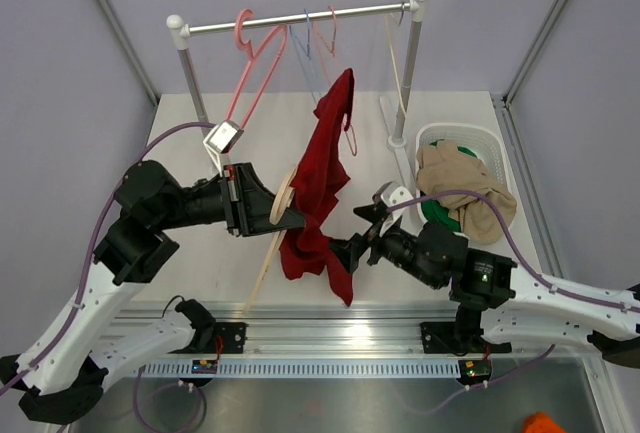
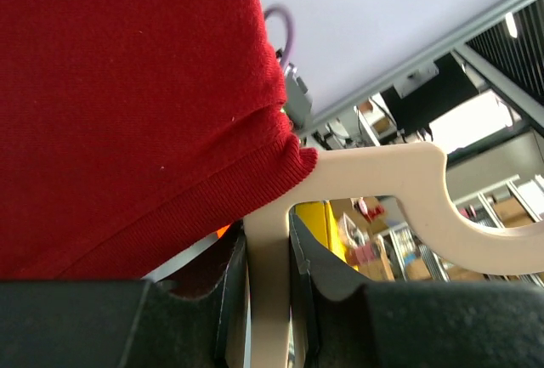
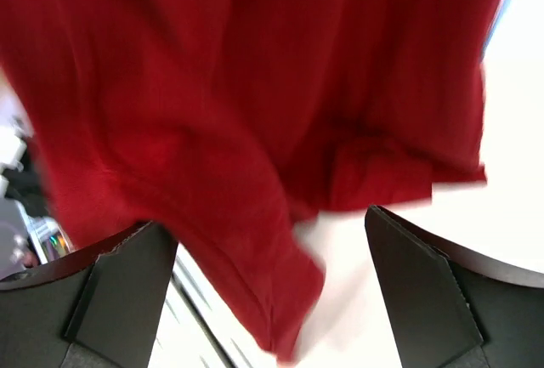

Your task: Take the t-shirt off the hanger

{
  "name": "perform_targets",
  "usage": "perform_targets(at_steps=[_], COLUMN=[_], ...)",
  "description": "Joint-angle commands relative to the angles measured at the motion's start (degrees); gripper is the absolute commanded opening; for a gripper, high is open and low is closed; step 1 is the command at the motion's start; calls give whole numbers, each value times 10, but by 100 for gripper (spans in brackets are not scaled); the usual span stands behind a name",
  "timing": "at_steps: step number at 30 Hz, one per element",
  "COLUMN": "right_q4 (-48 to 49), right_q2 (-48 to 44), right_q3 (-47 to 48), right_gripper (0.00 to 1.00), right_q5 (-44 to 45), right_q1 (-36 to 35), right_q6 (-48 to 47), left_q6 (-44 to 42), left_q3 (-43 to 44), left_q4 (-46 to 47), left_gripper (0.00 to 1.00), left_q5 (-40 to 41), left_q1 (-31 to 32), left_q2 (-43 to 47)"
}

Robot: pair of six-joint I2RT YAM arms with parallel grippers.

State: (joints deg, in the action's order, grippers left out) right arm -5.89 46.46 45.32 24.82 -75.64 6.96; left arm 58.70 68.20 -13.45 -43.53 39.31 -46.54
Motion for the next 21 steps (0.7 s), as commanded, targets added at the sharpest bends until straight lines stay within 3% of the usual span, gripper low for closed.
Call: perform_targets(at_steps=[1, 5, 6, 12, 15, 18, 21], right_q4=[35, 36, 31, 44, -1, -7, 75], right_q2=[8, 30, 31, 33, 20, -15, -28], right_q3=[53, 82, 88, 94, 105, 89, 51], right_gripper=[99, 99, 99, 99, 99, 100, 99], right_q5=[-128, -261, -335, -407, -481, -472, -372], right_q1=[54, 116, 128, 145, 153, 153, 154], right_q6=[-50, -52, -50, -36, -43, -32, 0], left_q6=[-15, -38, -57, -73, -96, -105, -106], left_q3=[22, 37, 50, 54, 64, 76, 70], left_q4=[30, -9, -23, -41, -67, -82, -82], left_gripper=[0, 0, 0, 0, 0, 0, 0], left_q5=[-83, -97, -97, -98, -87, -77, -83], left_q1=[-1, -1, -1, -1, -1, -1, -1], left_q2=[3, 2, 2, 5, 1, -4, -13])
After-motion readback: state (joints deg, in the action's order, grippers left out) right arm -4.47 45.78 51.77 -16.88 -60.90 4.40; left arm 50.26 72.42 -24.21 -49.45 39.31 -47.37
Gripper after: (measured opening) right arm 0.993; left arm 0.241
